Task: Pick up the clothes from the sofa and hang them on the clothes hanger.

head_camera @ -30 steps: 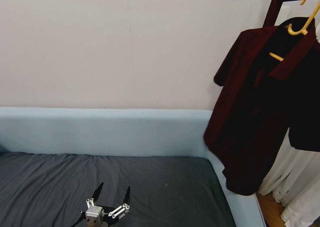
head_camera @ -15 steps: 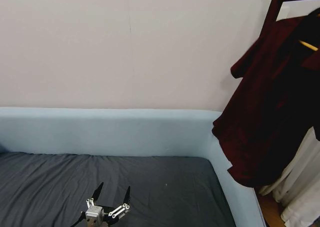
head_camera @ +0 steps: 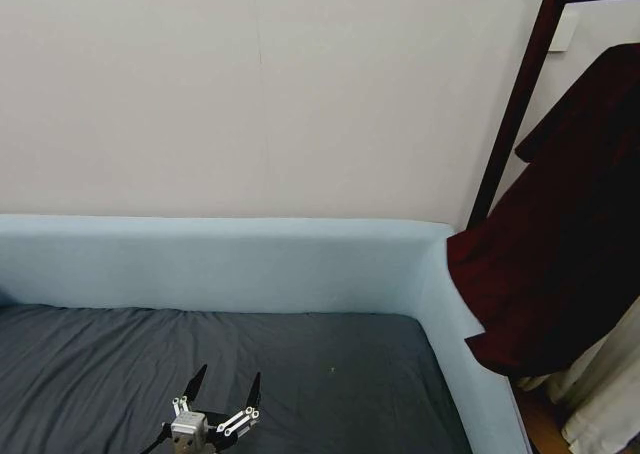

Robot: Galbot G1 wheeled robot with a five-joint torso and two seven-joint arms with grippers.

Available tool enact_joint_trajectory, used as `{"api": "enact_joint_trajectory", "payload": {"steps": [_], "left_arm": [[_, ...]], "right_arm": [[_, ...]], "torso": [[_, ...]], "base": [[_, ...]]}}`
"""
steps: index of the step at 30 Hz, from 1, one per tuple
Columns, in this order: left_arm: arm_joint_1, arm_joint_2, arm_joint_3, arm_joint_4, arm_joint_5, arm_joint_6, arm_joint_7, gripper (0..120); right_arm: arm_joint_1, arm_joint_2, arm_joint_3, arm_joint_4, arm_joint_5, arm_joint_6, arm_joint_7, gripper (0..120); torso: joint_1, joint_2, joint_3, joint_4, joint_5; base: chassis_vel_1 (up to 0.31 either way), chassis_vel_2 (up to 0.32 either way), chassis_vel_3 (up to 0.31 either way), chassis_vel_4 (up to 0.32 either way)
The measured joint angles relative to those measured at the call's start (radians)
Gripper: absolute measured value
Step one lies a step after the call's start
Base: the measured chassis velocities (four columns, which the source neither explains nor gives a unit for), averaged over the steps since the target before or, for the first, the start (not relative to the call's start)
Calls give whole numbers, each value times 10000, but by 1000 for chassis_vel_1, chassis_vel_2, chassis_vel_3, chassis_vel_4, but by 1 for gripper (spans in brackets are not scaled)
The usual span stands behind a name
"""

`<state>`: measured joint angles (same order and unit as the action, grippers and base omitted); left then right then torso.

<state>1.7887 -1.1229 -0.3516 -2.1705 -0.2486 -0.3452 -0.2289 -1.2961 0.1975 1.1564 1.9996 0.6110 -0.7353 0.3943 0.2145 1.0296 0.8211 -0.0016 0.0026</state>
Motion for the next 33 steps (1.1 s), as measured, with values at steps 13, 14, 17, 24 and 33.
{"api": "enact_joint_trajectory", "payload": {"steps": [13, 14, 17, 24, 33], "left_arm": [[-1, 0, 0, 0, -1, 0, -2, 100], [-1, 0, 0, -1, -1, 1, -1, 100], [-1, 0, 0, -1, -1, 1, 0, 100], [-1, 0, -1, 0, -1, 1, 3, 100], [-1, 0, 0, -1, -1, 0, 4, 100]], "right_arm": [[1123, -2171, -1255, -363, 1579, 2, 730, 8], [1362, -2405, -1519, -398, 2163, 1, 958, 8], [1646, -2772, -1796, -482, 3290, 2, 1355, 8], [1679, -2604, -1846, -944, 5431, 14, 2053, 8], [1773, -2517, -1750, -360, 4776, 27, 1798, 8]], "torso": [[0, 0, 1, 1, -1], [0, 0, 1, 2, -1], [0, 0, 1, 3, -2], [0, 0, 1, 1, 6], [0, 0, 0, 2, -1]], "base": [[0, 0, 0, 0], [0, 0, 0, 0], [0, 0, 0, 0], [0, 0, 0, 0], [0, 0, 0, 0]]}}
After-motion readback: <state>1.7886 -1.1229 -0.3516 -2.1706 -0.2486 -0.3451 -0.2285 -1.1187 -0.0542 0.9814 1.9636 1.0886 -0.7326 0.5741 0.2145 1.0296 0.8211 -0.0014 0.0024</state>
